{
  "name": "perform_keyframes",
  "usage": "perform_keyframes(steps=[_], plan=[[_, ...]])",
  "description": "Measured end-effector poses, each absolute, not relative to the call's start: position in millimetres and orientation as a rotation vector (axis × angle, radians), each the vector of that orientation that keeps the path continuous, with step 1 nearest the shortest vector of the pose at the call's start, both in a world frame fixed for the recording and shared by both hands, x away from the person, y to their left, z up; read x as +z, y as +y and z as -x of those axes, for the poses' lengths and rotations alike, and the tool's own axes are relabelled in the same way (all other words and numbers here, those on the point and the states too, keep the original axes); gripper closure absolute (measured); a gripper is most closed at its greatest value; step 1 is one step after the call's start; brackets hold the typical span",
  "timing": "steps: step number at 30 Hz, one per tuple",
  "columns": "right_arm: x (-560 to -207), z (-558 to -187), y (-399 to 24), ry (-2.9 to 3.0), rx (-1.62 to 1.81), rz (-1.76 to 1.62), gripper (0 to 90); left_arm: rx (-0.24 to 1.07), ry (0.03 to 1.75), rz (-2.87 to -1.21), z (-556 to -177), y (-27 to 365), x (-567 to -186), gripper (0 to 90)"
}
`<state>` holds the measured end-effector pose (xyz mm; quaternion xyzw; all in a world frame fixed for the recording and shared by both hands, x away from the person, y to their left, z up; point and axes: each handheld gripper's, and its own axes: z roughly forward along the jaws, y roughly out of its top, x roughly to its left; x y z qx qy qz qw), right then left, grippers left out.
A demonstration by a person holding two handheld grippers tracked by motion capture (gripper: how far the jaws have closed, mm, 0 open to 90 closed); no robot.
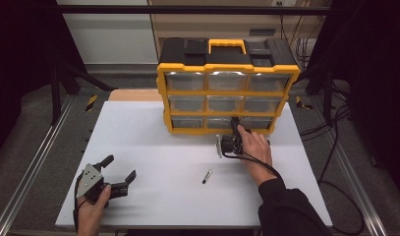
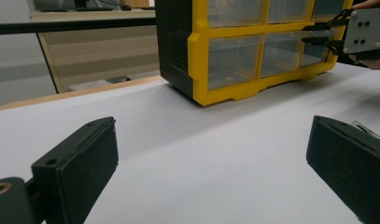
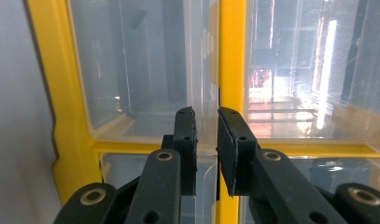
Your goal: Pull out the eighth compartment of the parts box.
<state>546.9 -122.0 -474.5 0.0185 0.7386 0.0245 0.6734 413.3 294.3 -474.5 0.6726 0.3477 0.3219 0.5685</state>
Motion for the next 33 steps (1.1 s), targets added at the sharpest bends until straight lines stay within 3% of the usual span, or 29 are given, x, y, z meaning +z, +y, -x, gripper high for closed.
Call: perform_keyframes(steps=[33], plan=[[-472,-503,-131,1.686,0.1,-0.01,77.5,0.761,0.812,-1.589,-413,293,-474,2.1]])
